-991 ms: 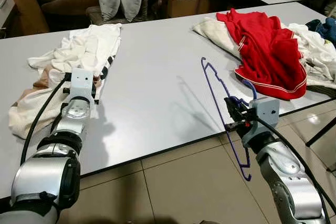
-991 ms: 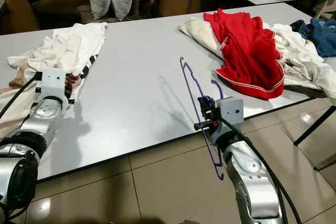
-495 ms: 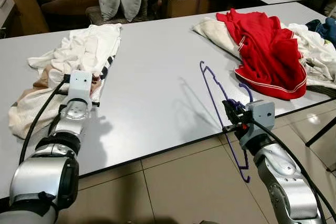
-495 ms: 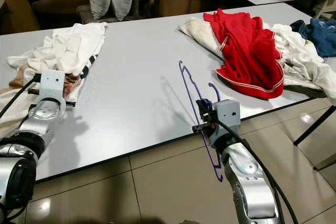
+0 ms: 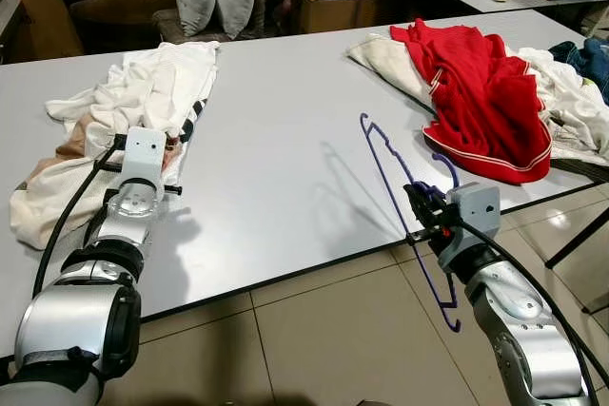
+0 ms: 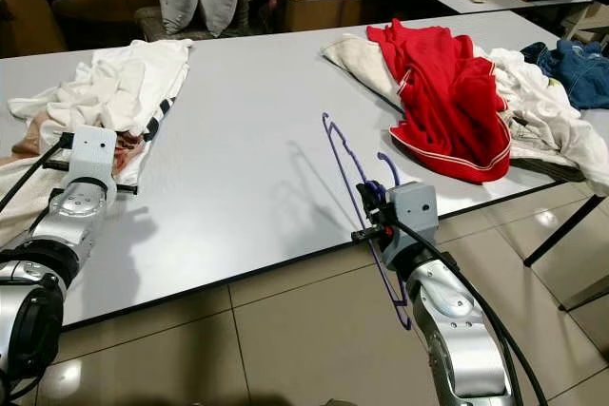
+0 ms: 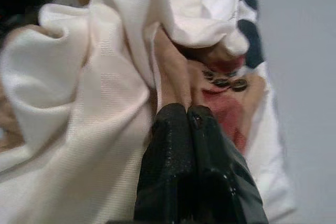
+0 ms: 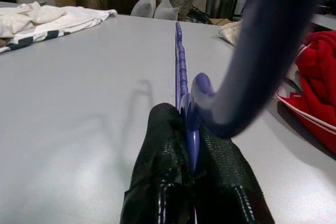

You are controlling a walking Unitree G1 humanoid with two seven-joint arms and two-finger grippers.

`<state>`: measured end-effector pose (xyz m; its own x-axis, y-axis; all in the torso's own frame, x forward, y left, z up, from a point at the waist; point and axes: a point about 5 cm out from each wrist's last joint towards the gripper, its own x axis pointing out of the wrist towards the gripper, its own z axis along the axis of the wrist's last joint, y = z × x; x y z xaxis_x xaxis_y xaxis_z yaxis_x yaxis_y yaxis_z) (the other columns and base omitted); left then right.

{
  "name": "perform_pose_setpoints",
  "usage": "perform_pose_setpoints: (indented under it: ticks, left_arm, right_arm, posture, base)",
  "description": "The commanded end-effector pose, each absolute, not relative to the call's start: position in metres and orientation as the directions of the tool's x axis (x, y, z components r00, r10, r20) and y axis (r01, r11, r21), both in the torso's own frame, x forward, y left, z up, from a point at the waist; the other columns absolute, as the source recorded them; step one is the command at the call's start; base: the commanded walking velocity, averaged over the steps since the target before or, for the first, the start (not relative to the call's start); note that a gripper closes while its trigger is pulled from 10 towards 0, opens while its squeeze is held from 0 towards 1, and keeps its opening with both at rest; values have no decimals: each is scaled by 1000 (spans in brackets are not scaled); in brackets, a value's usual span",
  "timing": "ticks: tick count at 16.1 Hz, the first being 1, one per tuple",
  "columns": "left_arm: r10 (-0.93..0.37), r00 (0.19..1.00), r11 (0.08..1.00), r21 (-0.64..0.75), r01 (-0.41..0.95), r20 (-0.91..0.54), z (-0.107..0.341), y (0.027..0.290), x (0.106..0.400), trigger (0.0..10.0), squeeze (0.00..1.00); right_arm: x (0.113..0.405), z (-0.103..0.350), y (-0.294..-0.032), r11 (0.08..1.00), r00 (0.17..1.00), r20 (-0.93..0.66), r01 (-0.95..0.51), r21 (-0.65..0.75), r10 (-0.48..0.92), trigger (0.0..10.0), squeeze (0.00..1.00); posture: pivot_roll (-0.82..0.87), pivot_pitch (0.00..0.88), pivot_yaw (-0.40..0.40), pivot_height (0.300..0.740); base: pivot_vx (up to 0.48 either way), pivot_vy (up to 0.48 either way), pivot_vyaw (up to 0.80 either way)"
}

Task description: Hang hanger

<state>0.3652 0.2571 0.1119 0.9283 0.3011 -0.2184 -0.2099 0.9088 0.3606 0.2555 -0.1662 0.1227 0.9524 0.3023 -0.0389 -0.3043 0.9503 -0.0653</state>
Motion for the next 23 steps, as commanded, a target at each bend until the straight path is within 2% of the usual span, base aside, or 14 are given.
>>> perform_pose_setpoints:
  ticks: [1, 3, 5, 7, 8, 9, 10, 12, 13, 16, 19, 20, 22, 23]
  left_arm:
    - [266, 941, 933, 300, -197, -209, 118, 251, 370, 0, 0]
    - [168, 967, 984, 100, -151, -192, 122, 237, 376, 0, 0]
    - [65, 986, 998, 25, -61, -155, 127, 224, 380, 0, 0]
    - [-197, 979, 970, -157, 187, -49, 142, 193, 388, 0, 0]
    - [-272, 962, 947, -184, 265, -17, 146, 184, 389, 0, 0]
    - [-451, 890, 869, -197, 454, 62, 157, 163, 389, 0, 0]
    - [-497, 864, 844, -185, 504, 83, 161, 156, 389, 0, 0]
    - [-658, 722, 711, -137, 689, 214, 188, 124, 388, 0, 0]
    - [-698, 669, 666, -112, 737, 256, 199, 111, 387, 0, 0]
    - [-754, 607, 608, -81, 790, 251, 200, 82, 384, 0, 0]
    - [-678, 710, 699, -132, 703, 187, 184, 84, 385, 275, 0]
    - [-687, 714, 704, -120, 700, 134, 177, 83, 384, 10000, 0]
    - [-717, 695, 688, -106, 718, 56, 163, 81, 379, 10000, 0]
    - [-731, 682, 675, -109, 729, 30, 158, 82, 377, 10000, 1000]
  right_arm:
    - [257, 123, -166, 948, 951, -40, -310, -71, 308, 10000, 0]
    - [257, 126, -159, 949, 951, -27, -310, -63, 309, 10000, 0]
    - [256, 127, -158, 950, 952, -22, -307, -59, 307, 10000, 0]
    - [255, 129, -158, 953, 954, -14, -299, -54, 299, 10000, 0]
    - [256, 130, -159, 954, 955, -11, -295, -53, 295, 10000, 0]
    - [257, 132, -159, 958, 959, -2, -284, -47, 285, 10000, 0]
    - [258, 133, -160, 959, 960, 2, -280, -46, 280, 10000, 0]
    - [263, 139, -166, 974, 973, 44, -224, -33, 225, 10000, 0]
    - [266, 142, -171, 981, 979, 62, -193, -22, 194, 10000, 0]
    - [269, 144, -180, 992, 988, 87, -127, 4, 126, 10000, 0]
    - [264, 140, -181, 994, 991, 79, -110, 6, 109, 10000, 0]
    - [263, 138, -181, 995, 992, 71, -104, 9, 103, 10000, 0]
    - [263, 133, -181, 995, 994, 49, -100, 6, 100, 10000, 0]
    - [263, 131, -181, 995, 995, 37, -97, 6, 96, 10000, 0]
  posture:
    - [-293, 0, -31, 740]
    - [-286, 0, -21, 740]
    - [-282, 0, -18, 740]
    - [-268, 0, -13, 740]
    - [-265, 0, -12, 740]
    - [-256, 0, -11, 740]
    - [-253, 0, -10, 740]
    - [-248, 0, -7, 740]
    - [-248, 0, -7, 740]
    - [-258, 0, 11, 740]
    - [-262, 0, 19, 740]
    - [-256, 0, 18, 740]
    - [-254, 0, 18, 740]
    - [-248, 0, 17, 740]
  base:
    - [0, 0, 0]
    - [0, 0, 0]
    - [0, 0, 0]
    - [0, 0, 0]
    - [0, 0, 0]
    - [0, 0, 0]
    - [0, 0, 0]
    - [0, 0, 0]
    - [0, 0, 0]
    - [0, 0, 0]
    - [0, 0, 0]
    - [0, 0, 0]
    - [0, 0, 0]
    - [0, 0, 0]
